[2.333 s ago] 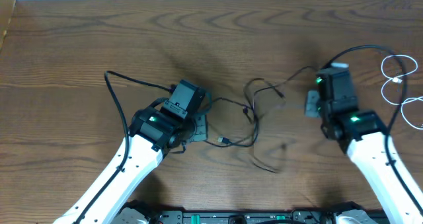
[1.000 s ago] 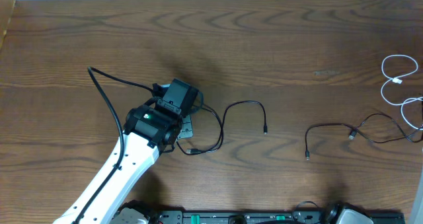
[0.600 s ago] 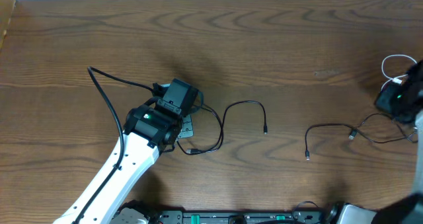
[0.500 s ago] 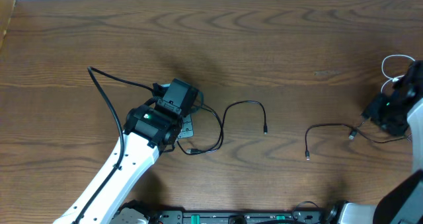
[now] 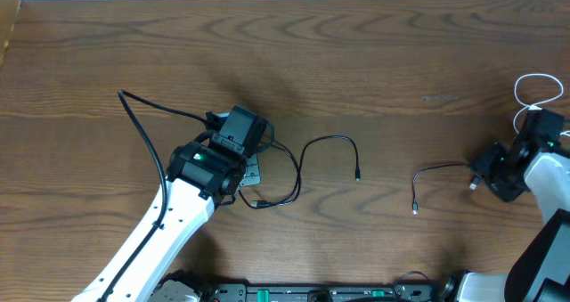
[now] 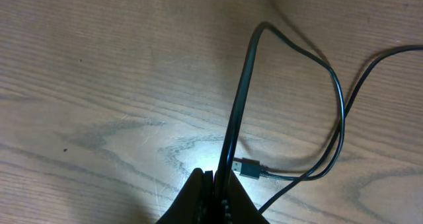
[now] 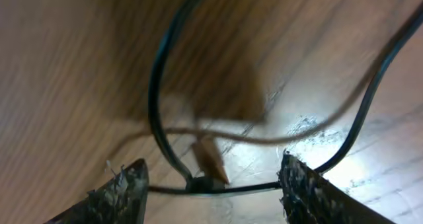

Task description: Untangle cables

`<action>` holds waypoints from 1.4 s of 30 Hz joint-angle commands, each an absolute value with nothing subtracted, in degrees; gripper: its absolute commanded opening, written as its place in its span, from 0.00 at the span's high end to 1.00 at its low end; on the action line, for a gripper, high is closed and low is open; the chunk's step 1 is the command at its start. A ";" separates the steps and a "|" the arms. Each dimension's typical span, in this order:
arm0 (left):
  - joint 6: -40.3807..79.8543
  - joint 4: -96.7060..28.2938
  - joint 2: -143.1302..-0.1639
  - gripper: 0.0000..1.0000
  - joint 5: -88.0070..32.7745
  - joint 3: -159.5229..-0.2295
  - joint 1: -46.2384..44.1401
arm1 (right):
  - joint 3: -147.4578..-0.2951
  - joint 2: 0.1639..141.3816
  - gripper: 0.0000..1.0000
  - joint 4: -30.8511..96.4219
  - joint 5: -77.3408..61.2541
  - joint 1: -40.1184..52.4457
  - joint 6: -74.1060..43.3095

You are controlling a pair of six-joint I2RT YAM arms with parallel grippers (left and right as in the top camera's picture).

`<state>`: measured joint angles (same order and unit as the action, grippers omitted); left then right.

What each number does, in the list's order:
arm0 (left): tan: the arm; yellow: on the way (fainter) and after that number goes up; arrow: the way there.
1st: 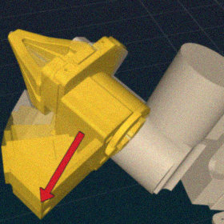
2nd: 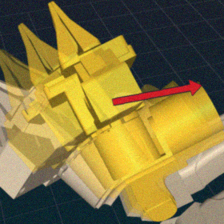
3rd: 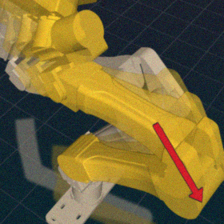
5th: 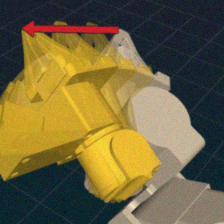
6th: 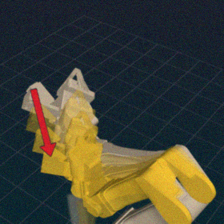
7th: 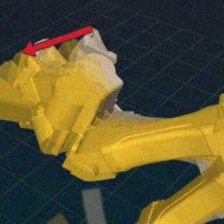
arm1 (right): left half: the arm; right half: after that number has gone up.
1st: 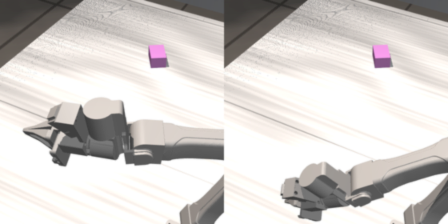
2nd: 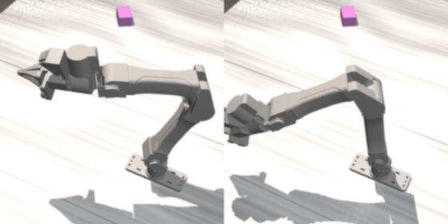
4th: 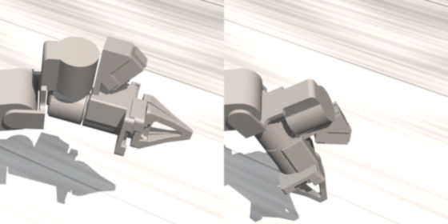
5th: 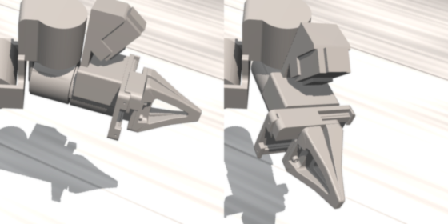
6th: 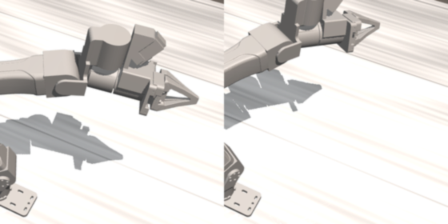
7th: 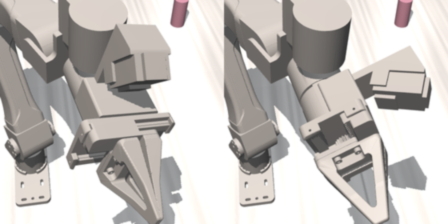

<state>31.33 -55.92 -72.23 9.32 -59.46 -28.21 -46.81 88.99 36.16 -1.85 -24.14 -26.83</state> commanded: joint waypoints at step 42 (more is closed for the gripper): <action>31.77 -56.07 -71.96 0.92 7.97 -59.79 -27.94 | -68.64 79.83 0.24 53.21 -18.28 -26.20 -18.85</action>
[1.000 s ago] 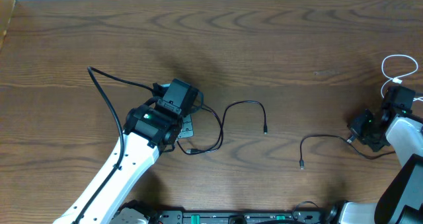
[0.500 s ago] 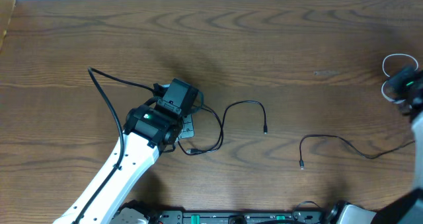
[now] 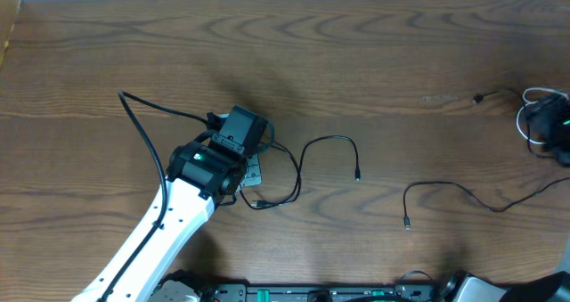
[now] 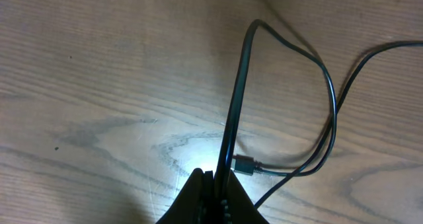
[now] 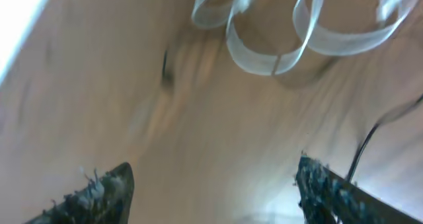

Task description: Untangle cables

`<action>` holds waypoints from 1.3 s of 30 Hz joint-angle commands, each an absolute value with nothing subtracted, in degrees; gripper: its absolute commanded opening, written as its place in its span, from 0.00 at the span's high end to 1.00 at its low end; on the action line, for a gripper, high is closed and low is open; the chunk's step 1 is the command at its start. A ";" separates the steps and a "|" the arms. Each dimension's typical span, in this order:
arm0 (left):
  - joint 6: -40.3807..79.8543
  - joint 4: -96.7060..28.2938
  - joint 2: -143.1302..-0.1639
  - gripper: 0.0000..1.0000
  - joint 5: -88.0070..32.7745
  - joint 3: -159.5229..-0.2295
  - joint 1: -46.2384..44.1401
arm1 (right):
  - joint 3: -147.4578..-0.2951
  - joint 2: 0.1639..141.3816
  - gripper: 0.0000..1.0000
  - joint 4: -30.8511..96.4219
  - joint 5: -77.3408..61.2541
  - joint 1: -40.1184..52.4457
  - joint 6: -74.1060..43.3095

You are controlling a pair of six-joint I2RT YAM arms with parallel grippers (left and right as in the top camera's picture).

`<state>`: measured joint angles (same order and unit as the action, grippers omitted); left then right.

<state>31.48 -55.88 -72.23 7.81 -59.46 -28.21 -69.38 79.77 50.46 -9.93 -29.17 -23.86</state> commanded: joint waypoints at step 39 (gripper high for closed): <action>31.77 -56.10 -71.96 0.92 7.94 -59.79 -27.94 | -31.64 79.83 0.51 29.78 10.85 -16.93 -59.55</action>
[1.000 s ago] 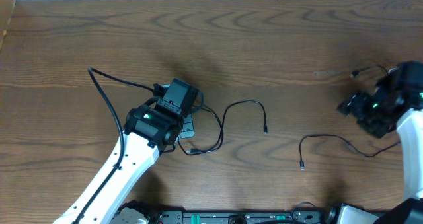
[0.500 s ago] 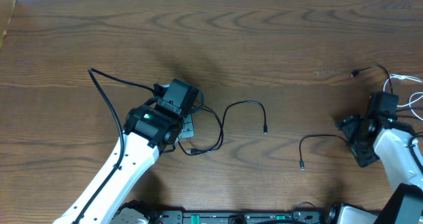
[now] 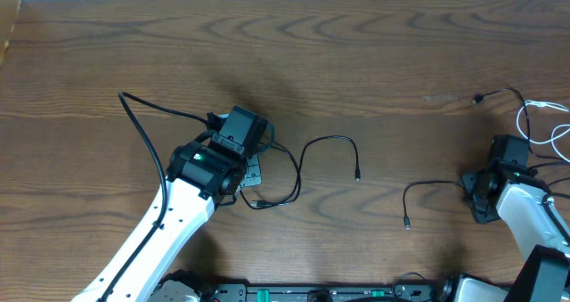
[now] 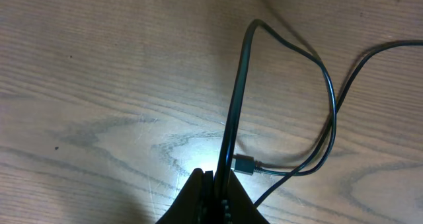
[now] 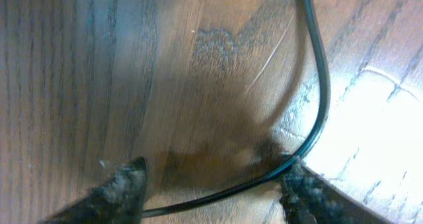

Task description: Untangle cables

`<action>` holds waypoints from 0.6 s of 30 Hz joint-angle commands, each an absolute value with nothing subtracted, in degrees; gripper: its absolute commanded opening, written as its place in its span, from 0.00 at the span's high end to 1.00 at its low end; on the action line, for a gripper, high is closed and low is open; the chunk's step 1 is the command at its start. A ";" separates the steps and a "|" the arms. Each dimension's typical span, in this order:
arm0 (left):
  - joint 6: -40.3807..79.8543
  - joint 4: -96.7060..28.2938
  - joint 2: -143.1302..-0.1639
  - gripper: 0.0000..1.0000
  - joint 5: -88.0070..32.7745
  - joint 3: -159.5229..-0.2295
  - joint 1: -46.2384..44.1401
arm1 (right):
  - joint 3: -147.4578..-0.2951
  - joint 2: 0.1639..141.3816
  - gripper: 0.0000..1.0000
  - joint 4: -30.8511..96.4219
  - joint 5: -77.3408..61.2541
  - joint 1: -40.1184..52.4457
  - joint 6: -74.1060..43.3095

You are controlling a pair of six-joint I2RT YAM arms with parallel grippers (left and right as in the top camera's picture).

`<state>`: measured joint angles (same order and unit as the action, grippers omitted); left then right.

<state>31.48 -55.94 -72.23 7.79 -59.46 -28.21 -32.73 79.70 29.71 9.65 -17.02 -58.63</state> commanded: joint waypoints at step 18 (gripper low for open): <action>31.77 -56.12 -71.96 0.92 7.94 -59.79 -27.94 | -29.54 79.81 0.99 30.81 11.31 -16.93 -56.47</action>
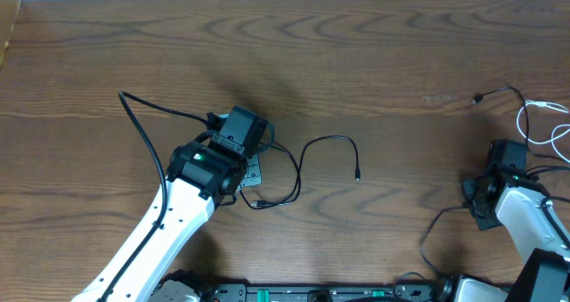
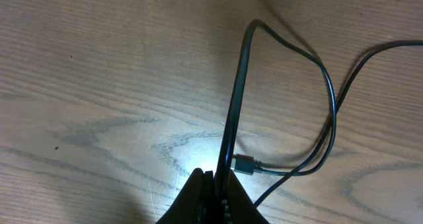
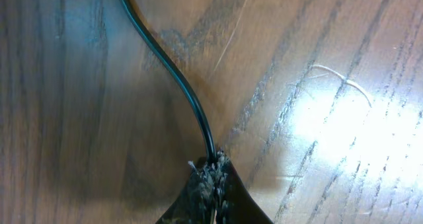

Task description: Untangle cables

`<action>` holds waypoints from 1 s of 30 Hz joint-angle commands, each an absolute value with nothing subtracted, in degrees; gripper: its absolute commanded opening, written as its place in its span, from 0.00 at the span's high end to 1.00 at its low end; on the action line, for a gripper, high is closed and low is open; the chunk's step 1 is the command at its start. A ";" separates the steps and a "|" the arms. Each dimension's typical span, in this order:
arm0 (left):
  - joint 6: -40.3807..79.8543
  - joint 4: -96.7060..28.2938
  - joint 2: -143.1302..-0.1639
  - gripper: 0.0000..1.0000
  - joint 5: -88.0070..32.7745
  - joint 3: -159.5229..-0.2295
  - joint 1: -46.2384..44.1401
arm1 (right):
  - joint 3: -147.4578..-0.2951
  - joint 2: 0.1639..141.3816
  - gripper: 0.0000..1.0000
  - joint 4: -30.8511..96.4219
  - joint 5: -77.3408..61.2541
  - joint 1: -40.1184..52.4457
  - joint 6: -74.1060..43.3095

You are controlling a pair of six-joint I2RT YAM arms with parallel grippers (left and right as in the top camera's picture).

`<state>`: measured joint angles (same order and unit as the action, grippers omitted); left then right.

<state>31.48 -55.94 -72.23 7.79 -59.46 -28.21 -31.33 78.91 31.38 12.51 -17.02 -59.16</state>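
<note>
A long black cable (image 1: pixel 329 140) runs from the table's left through my left gripper (image 1: pixel 239 140) and loops right to a free plug. In the left wrist view that gripper (image 2: pixel 220 179) is shut on this cable (image 2: pixel 238 98), with a USB plug (image 2: pixel 245 164) lying beside it. At the right, my right gripper (image 1: pixel 481 202) is shut on a thin black cable (image 1: pixel 445 212) that curves down toward the front edge. The right wrist view shows its pads (image 3: pixel 213 174) closed on that cable (image 3: pixel 173 72).
A white cable (image 1: pixel 541 124) lies coiled at the right edge, beside a thin dark lead ending in a small plug (image 1: pixel 478 97). A pale wall strip borders the table's far edge. My left arm (image 1: pixel 160 226) crosses the front left.
My right gripper, open astride the thin black cable before, is now shut on it. The cable's free part has shifted from the left of the gripper toward the front edge. The left gripper is unchanged.
At first my right gripper stood open over the thin cable near its right end. Then it was up at the right edge by the white cable, the thin cable trailing right. Later it was open astride the cable, and now grips it. My left gripper held its cable throughout.
</note>
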 commanded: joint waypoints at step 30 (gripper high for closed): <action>31.77 -56.07 -71.96 0.92 7.97 -59.79 -27.94 | -81.01 77.47 0.99 41.80 17.37 -16.93 -9.56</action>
<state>31.48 -55.92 -72.23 7.79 -59.46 -28.21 -79.79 78.46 45.15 3.86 -17.02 -13.39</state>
